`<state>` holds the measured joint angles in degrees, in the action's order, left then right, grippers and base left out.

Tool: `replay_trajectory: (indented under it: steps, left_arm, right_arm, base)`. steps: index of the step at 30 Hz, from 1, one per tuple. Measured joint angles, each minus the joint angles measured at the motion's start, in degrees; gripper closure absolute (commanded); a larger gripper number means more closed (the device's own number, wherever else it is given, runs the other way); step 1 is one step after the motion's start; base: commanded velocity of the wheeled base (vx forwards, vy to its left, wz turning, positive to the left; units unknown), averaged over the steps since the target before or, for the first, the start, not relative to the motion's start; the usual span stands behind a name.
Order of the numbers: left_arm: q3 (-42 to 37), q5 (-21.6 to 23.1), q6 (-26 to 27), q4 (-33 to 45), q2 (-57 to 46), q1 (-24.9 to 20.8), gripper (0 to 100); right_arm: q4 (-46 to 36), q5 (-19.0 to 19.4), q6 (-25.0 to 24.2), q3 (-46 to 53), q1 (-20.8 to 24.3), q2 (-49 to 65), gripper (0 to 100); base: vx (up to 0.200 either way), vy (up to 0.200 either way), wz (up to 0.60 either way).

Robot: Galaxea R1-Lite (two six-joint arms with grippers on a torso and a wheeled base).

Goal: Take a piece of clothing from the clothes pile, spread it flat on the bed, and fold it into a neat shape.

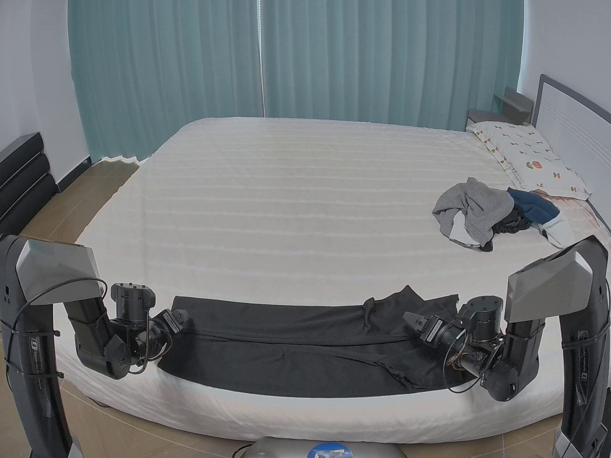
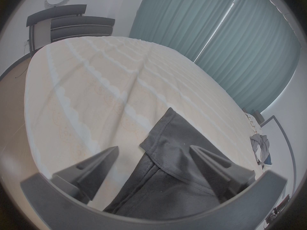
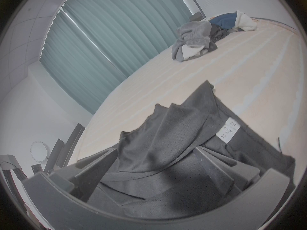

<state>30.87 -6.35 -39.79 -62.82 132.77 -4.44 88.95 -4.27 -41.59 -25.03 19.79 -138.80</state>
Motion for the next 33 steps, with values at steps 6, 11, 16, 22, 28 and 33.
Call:
replay_trajectory:
  steps: [6,11,16,22,28,33]
  left_arm:
    - [0.02,0.26,-0.99,0.01,-3.00,0.96,0]
    - [4.94,1.60,-4.88,0.66,-4.33,2.35,0]
    - [11.19,5.34,-7.89,3.10,-2.52,3.28,0]
    - [15.19,6.53,-8.16,5.89,0.59,3.67,0]
    - [18.44,6.73,-6.63,7.97,3.15,3.28,0]
    - [19.08,6.73,-6.41,8.28,4.39,2.35,100]
  right_arm:
    - [0.05,0.13,0.16,2.57,-2.82,5.21,0]
    - [0.05,2.35,0.10,3.25,-6.39,7.61,0]
    - [0.02,4.56,-0.37,2.05,-9.76,6.45,0]
    - [0.02,7.19,-7.29,0.56,-12.08,3.61,0]
    - [0.02,9.39,-9.95,0.06,-13.01,2.15,0]
    - [0.00,9.46,-10.17,-0.11,-13.25,1.60,0]
  base:
    - [0.000,0.000,0.00]
    - [0.000,0.000,0.00]
    - [0.000,0.000,0.00]
    - [0.000,0.000,0.00]
    - [0.000,0.000,0.00]
    - [0.000,0.000,0.00]
